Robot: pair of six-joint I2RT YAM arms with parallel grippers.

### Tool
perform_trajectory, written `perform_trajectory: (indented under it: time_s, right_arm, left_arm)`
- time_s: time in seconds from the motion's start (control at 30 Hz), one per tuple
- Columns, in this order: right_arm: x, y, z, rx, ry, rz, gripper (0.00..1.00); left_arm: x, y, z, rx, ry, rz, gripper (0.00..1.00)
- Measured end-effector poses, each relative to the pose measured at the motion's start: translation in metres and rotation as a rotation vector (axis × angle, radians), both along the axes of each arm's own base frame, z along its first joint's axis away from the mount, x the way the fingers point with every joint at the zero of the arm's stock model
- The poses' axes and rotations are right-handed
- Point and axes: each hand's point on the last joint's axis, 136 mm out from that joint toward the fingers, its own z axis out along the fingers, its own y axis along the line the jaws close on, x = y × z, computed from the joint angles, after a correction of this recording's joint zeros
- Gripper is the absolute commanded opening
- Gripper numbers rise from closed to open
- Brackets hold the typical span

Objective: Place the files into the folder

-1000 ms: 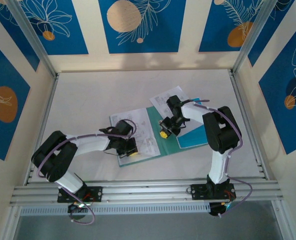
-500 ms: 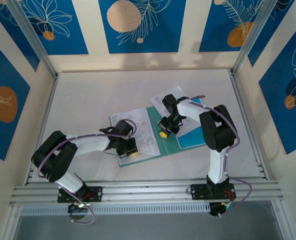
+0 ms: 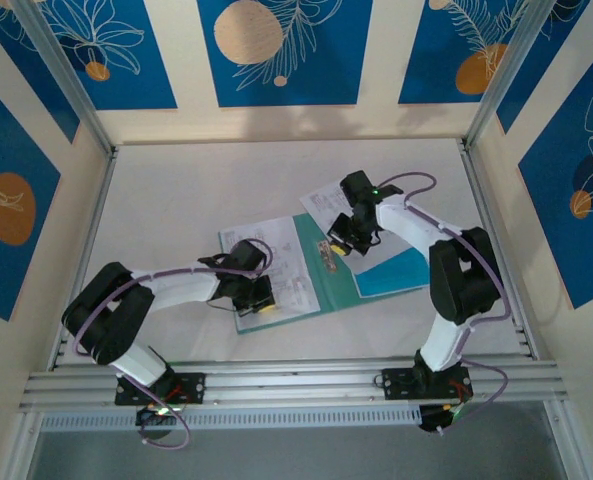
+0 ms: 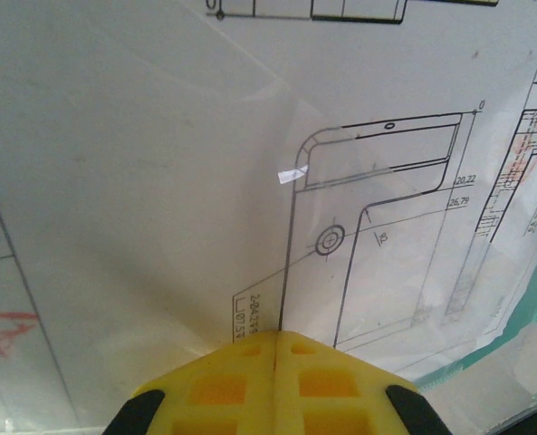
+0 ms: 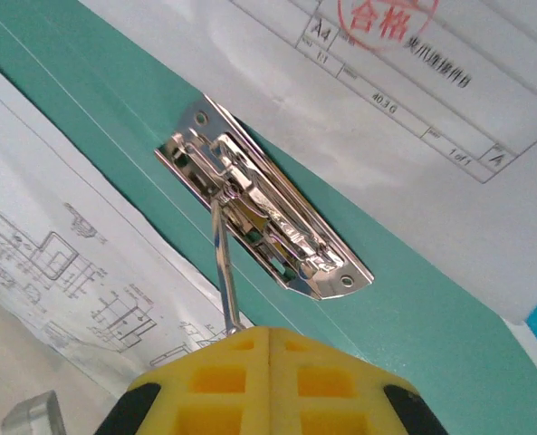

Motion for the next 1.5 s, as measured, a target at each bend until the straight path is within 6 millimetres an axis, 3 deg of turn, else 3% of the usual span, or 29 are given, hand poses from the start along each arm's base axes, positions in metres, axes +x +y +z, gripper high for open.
perform_trajectory:
  time_s: [0.27, 0.33, 0.4, 0.47, 0.63, 1.03, 1.13, 1.5]
  right_arm:
    - [-0.019, 0.008, -0.011, -0.033, 0.032, 0.010, 0.00]
    - [-0.023, 0.008, -0.014, -0.048, 0.036, 0.005, 0.14]
    - [-0.027, 0.006, -0.011, -0.059, 0.027, -0.011, 0.41]
    - [-0.029, 0.002, -0.002, -0.047, -0.009, -0.039, 0.58]
    - [-0.032, 0.000, 0.019, 0.049, -0.089, -0.123, 0.75]
    - [-0.021, 0.032, -0.017, 0.192, 0.060, -0.286, 0.72]
    - [-0.004, 0.042, -0.017, 0.210, 0.064, -0.298, 0.69]
    - [0.086, 0.076, 0.008, 0.297, -0.026, -0.311, 0.62]
  left_arm:
    - [0.000, 0.000, 0.000, 0.001, 0.001, 0.000, 0.00]
    - [0.000, 0.000, 0.000, 0.001, 0.001, 0.000, 0.00]
    - [0.000, 0.001, 0.000, 0.003, 0.003, 0.000, 0.00]
    - [-0.001, 0.001, 0.000, 0.008, 0.005, 0.000, 0.00]
    - [-0.001, 0.002, 0.000, 0.012, 0.007, -0.001, 0.00]
    - [-0.001, 0.003, 0.000, 0.024, 0.011, 0.000, 0.00]
    - [-0.001, 0.003, 0.000, 0.024, 0.011, 0.000, 0.00]
    - [-0.001, 0.004, 0.001, 0.027, 0.010, -0.004, 0.00]
